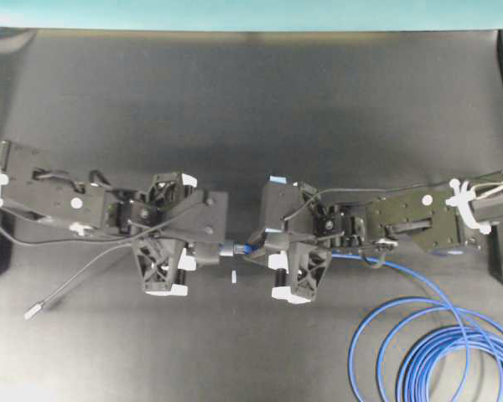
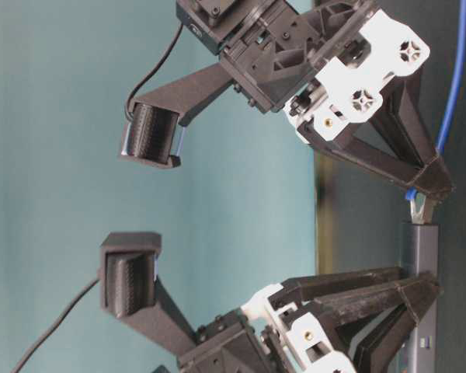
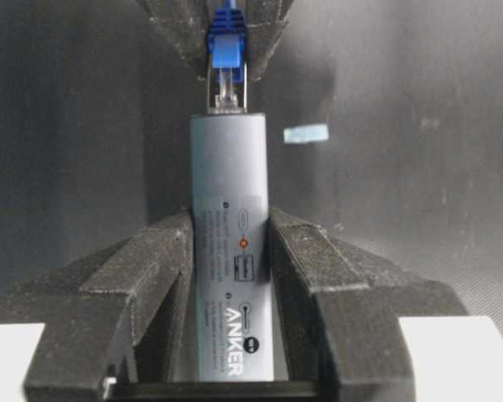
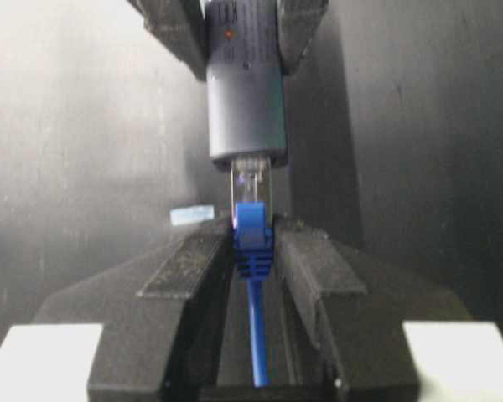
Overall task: Insert the LAN cable into the hub.
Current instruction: 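Lift both and push the blue plug into the hub's port end, then press the plug fully into the hub port with the right gripper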
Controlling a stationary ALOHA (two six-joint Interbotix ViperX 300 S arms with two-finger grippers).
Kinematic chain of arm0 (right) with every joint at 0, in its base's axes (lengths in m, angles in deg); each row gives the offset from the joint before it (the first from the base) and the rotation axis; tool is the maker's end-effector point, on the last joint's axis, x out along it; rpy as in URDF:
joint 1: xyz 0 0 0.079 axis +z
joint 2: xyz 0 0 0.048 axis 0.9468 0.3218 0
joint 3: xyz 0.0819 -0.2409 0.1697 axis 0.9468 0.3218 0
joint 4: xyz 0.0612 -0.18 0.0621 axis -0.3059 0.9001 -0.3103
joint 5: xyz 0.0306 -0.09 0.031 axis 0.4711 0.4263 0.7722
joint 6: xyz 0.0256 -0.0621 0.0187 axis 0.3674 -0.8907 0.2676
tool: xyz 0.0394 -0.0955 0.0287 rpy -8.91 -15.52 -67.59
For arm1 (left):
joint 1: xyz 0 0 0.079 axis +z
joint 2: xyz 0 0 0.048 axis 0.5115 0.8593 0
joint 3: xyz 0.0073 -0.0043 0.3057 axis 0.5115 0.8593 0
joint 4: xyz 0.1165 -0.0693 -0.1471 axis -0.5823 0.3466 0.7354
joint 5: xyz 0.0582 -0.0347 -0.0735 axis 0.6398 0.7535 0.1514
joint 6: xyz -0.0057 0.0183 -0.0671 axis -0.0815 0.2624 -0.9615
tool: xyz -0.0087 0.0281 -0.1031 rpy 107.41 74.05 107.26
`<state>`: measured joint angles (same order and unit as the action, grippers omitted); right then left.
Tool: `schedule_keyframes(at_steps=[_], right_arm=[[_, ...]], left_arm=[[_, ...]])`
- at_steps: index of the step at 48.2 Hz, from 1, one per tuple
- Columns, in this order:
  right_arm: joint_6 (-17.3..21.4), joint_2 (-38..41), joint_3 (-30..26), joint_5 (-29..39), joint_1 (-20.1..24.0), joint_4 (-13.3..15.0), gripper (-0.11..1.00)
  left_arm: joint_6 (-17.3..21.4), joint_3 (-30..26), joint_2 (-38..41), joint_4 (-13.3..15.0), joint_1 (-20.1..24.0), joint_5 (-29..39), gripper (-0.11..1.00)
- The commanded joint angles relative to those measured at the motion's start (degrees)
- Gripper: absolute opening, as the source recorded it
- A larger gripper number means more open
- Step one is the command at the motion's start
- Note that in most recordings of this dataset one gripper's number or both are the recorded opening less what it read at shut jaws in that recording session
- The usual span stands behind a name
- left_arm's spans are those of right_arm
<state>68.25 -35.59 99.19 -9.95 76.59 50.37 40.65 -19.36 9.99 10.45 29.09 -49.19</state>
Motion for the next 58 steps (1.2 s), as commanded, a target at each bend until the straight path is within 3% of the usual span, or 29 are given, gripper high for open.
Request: schedule_keyframes(at_steps=[1, 17, 34, 58], right_arm=[[-0.35, -0.09, -1.93, 0.53, -0.35, 0.53, 0.14], [-0.35, 0.7, -4.13, 6.33, -0.26, 1.76, 0.14], [0.62, 0.7, -4.04, -0.7, -0.26, 1.58, 0.14], [0.79, 0.62, -3.87, -2.64, -0.26, 1.41, 0.14]], left_arm=[[1.14, -2.2, 0.0, -0.18, -0.26, 0.35, 0.28], [1.85, -4.57, 1.05, -0.18, 0.53, 2.2, 0.28], [1.76, -5.01, 1.41, -0.18, 0.62, -1.05, 0.28], [2.02, -4.48, 1.23, -0.18, 0.79, -5.71, 0.28]])
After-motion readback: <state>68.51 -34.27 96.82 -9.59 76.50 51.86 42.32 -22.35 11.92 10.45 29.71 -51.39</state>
